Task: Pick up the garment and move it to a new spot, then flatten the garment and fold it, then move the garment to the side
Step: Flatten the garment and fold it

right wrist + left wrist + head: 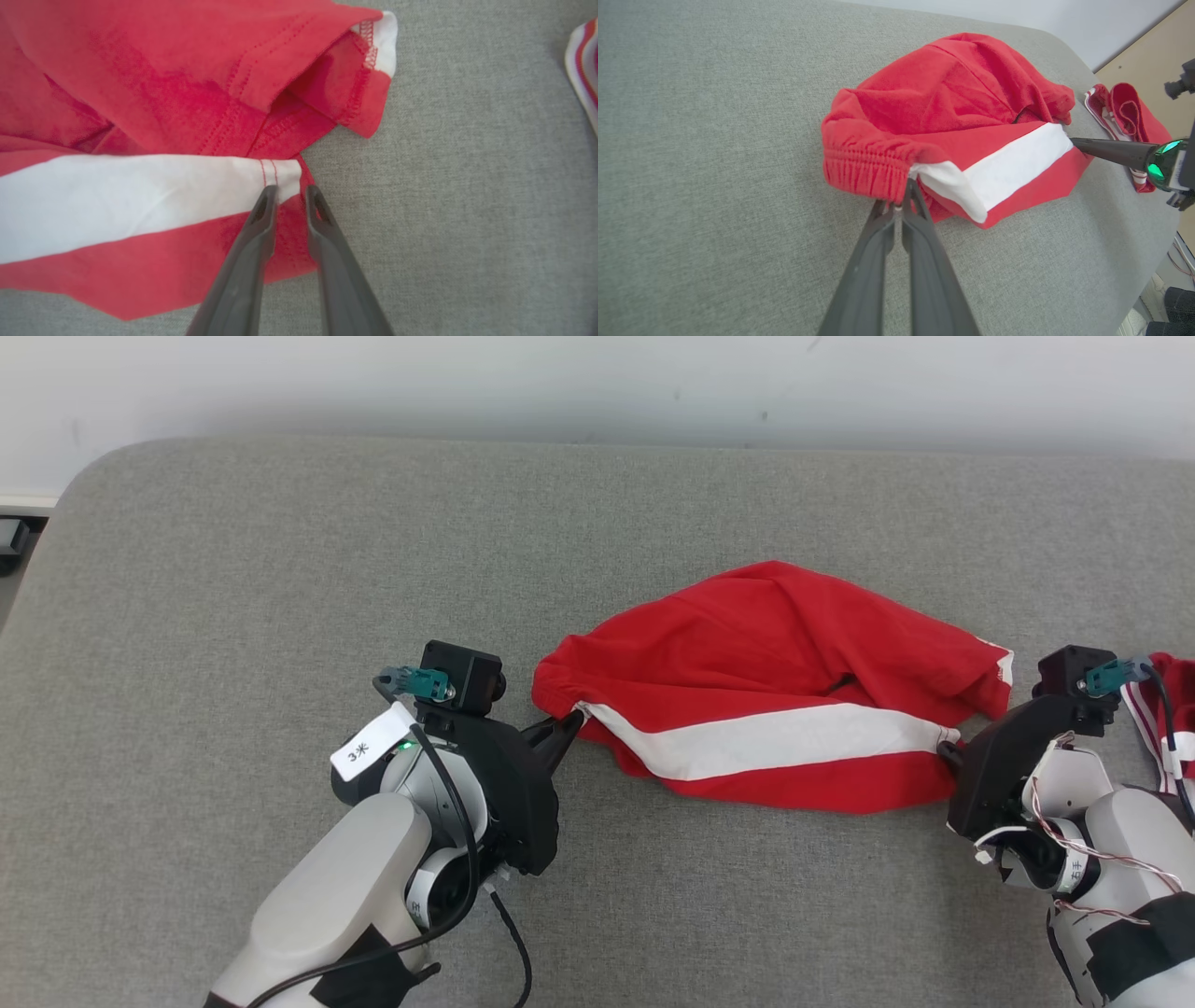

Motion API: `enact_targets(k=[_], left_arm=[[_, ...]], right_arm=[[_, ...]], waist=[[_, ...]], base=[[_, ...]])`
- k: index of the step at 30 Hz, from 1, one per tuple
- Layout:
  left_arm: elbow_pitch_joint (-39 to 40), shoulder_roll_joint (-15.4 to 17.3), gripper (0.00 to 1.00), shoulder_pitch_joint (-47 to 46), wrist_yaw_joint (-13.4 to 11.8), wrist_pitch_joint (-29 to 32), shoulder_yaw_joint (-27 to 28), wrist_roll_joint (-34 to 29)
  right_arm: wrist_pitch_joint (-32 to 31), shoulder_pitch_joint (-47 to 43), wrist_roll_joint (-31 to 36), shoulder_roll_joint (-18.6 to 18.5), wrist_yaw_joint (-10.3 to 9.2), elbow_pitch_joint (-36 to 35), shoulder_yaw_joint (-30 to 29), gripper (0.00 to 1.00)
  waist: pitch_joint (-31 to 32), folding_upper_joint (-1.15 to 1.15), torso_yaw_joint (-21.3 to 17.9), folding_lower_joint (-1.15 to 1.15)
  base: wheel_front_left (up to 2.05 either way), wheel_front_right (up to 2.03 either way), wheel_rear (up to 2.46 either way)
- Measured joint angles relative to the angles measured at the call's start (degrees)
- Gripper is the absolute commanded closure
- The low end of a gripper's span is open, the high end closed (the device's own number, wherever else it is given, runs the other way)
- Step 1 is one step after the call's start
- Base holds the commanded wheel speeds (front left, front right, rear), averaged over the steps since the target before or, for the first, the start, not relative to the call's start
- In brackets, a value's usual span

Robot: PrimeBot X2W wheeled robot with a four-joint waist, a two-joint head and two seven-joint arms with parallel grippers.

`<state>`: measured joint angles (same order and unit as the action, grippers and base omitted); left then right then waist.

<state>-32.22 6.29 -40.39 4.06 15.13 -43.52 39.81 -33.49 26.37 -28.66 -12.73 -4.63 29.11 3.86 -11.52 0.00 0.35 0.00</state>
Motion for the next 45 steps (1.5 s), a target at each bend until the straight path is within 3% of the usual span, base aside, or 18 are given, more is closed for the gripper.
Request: enact_targets(k=[2,6,13,14,25,26,27,28,41,44,45], left_arm=[[0.10,0.09,1.00,0.00,-0.01,0.03,0.01,0.00],[0.25,0.20,1.00,0.00,-0.02,0.23,0.02,0.01],[0.53,0.19,1.00,-0.01,-0.03,0.49,0.00,0.01],[0.53,0.19,1.00,-0.01,-0.03,0.55,0.00,0.01],[0.30,0.14,1.00,-0.01,-0.04,0.55,0.02,0.16],[0.30,0.14,1.00,-0.01,-0.04,0.55,0.01,0.16],[0.30,0.14,1.00,-0.01,-0.04,0.55,0.01,0.18],[0.30,0.14,1.00,-0.01,-0.04,0.55,0.01,0.18],[0.36,0.09,1.00,-0.01,-0.09,0.56,-0.14,0.24],[0.36,0.02,1.00,-0.01,-0.09,0.75,-0.16,0.25],[0.36,-0.04,1.00,-0.01,-0.09,0.75,-0.18,0.25]], right_arm=[[-0.22,0.00,0.00,0.00,-0.21,-0.01,-0.20,0.58],[-0.32,0.02,-0.08,0.00,-0.42,-0.01,-0.63,0.60],[-0.57,0.14,-0.18,0.25,-0.64,0.03,-0.71,0.85],[-0.64,0.19,-0.19,0.25,-0.68,0.09,-0.71,0.98],[-0.73,0.33,-0.24,0.18,-0.92,0.24,-0.83,1.00],[-0.71,0.33,-0.24,0.18,-0.92,0.23,-0.82,0.65],[-0.71,0.32,-0.24,0.18,-0.91,0.20,-0.82,0.21],[-0.70,0.32,-0.24,0.19,-0.91,0.16,-0.83,0.00],[0.21,0.88,-0.55,0.55,-0.92,0.23,-1.03,0.00],[0.22,1.32,-0.55,0.77,-0.92,0.19,-0.77,0.14],[0.22,1.27,-0.55,0.91,-0.92,0.23,-0.68,0.24]], waist=[[-0.09,0.00,0.09,0.00],[-0.28,0.00,0.28,0.00],[-0.71,0.00,0.64,0.00],[-0.76,0.00,0.68,0.00],[-0.47,0.00,0.80,0.00],[-0.41,0.00,0.80,0.00],[-0.37,0.00,0.79,0.00],[-0.33,0.00,0.78,0.00],[-0.43,0.00,1.33,0.00],[-0.46,0.00,1.55,0.00],[-0.47,0.00,1.62,0.00]], base=[[0.00,0.00,0.00],[0.00,0.00,0.00],[0.00,0.00,0.00],[0.00,0.00,0.00],[0.00,0.00,0.00],[0.00,0.00,0.00],[0.00,0.00,0.00],[0.00,0.00,0.00],[0.00,0.00,0.00],[0.00,0.00,0.00],[0.00,0.00,0.00]])
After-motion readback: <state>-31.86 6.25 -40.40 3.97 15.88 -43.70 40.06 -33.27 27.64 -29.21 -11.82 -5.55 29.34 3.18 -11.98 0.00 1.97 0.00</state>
